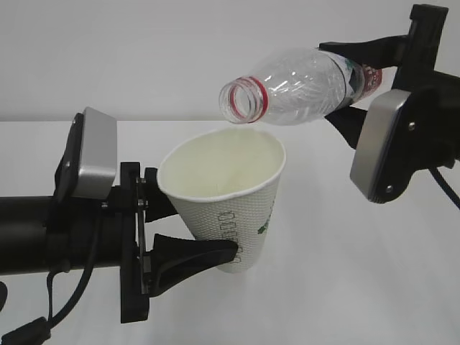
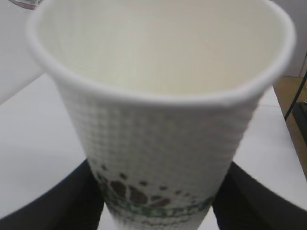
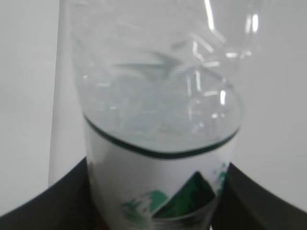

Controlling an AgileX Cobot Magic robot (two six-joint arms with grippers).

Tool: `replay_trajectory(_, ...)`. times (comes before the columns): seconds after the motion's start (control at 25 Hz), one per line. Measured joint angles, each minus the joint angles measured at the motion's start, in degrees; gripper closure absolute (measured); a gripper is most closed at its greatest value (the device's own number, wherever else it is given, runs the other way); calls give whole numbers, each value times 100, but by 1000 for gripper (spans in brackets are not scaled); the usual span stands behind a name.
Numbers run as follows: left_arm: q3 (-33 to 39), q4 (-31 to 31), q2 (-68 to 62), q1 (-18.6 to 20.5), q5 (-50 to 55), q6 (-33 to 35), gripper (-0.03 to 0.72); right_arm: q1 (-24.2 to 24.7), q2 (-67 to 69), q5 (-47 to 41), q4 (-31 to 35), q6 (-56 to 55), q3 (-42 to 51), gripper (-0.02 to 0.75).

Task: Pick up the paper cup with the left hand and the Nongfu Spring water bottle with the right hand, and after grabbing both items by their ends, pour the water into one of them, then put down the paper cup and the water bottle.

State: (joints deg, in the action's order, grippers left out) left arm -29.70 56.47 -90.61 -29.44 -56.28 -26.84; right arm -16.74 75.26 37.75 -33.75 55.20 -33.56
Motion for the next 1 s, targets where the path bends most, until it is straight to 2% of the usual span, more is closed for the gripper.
replay_trajectory(1.0, 0, -93, 0, 0, 45, -21, 217, 0, 0, 0, -14, 532, -279, 286)
